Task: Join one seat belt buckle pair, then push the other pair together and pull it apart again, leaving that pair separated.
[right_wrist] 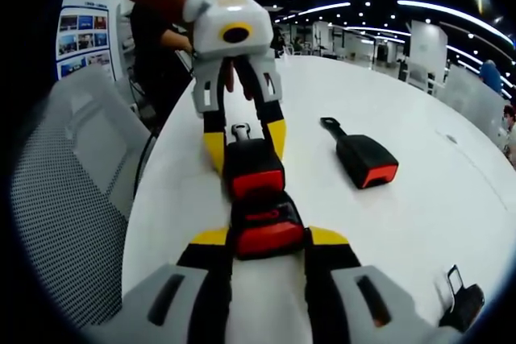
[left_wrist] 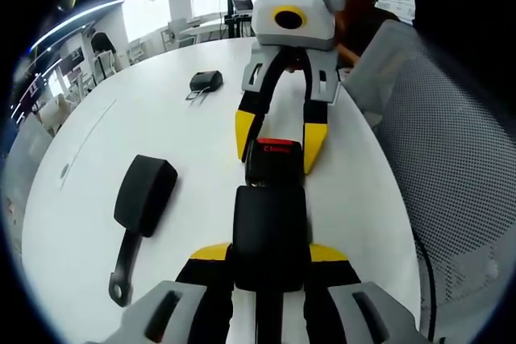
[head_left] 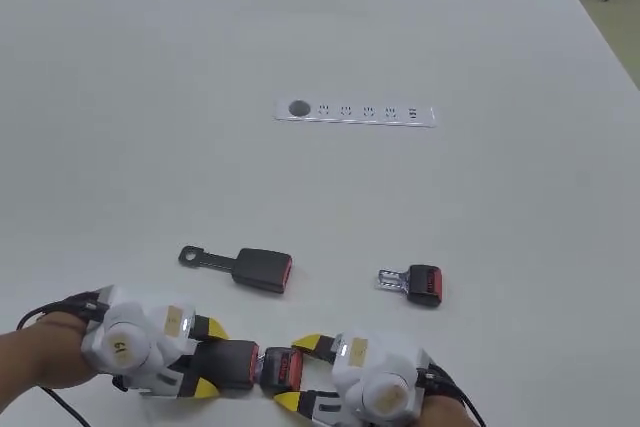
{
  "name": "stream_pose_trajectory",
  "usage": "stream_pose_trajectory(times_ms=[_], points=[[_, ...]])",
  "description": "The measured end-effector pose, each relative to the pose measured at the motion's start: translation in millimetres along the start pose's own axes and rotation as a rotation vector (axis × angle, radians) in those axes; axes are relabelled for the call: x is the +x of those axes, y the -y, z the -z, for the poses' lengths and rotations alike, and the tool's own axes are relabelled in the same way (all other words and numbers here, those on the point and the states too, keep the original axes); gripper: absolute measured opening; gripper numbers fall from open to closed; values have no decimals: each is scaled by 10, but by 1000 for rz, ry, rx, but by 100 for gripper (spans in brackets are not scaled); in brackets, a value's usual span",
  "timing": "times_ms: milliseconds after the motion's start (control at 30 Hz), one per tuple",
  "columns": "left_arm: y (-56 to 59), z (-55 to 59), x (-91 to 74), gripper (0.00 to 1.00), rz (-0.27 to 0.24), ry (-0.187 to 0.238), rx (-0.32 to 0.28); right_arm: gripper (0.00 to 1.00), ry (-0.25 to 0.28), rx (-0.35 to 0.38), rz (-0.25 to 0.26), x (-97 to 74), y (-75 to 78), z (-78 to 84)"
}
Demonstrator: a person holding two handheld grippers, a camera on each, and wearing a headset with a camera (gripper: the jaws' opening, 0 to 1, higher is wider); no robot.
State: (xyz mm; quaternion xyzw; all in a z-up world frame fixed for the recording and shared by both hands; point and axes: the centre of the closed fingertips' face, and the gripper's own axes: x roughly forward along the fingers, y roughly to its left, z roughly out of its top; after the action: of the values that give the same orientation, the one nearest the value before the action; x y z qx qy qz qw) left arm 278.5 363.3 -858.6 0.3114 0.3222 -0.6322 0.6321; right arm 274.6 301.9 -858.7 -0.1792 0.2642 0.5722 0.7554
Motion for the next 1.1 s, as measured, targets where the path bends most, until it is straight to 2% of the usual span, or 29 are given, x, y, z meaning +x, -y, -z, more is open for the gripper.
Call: stream_pose_trajectory(times_ms=[233, 333, 400, 433, 500, 533, 567, 600, 633, 667, 700, 733, 767, 800, 833, 900, 933, 1000, 1100], points=[[2, -4, 3, 34, 0, -2, -2, 35, -3, 0, 2, 3, 1, 3], [0, -2, 4, 35, -1, -4, -8, 35, -17, -28, 5, 1, -10, -7], [0, -8, 9, 35, -4, -15, -19, 35, -23, -24, 7, 0, -9, -12], [5, -7, 13, 35, -9, -40, -31, 36, -28, -28, 10, -4, -13, -14], [19, -26, 26, 37, -11, -59, -57, 36, -40, -32, 20, -25, -20, -12], [33, -19, 16, 39, -22, -74, -107, 36, -47, -16, 34, -59, -9, -11], [39, -62, 11, 44, -20, -62, -130, 37, -44, -14, 42, -69, 4, -16], [38, -91, -11, 51, -19, -49, -119, 42, -11, 1, 64, -119, 38, -62], [31, -128, -41, 57, -30, -34, -119, 48, 26, 57, 77, -184, 68, -113], [7, -164, -70, 63, -50, -19, -122, 57, 29, 85, 89, -230, 99, -109], [-46, -244, -118, 67, -86, 19, -152, 70, 42, 105, 117, -308, 177, -124], [-66, -297, -149, 70, -97, 47, -175, 77, 68, 125, 130, -364, 216, -153], [-89, -381, -203, 73, -109, 88, -194, 82, 103, 196, 134, -444, 253, -188], [-102, -421, -239, 75, -116, 102, -201, 86, 117, 243, 142, -499, 284, -197], [-127, -435, -279, 77, -128, 98, -198, 90, 133, 290, 156, -582, 347, -197], [-167, -457, -314, 78, -147, 97, -192, 99, 160, 291, 193, -706, 467, -192], [-191, -477, -332, 79, -151, 98, -188, 100, 165, 287, 217, -767, 525, -184], [-256, -516, -370, 79, -164, 103, -175, 100, 170, 288, 228, -861, 594, -171], [-382, -554, -413, 79, -182, 101, -167, 100, 150, 312, 266, -1031, 824, -96]])
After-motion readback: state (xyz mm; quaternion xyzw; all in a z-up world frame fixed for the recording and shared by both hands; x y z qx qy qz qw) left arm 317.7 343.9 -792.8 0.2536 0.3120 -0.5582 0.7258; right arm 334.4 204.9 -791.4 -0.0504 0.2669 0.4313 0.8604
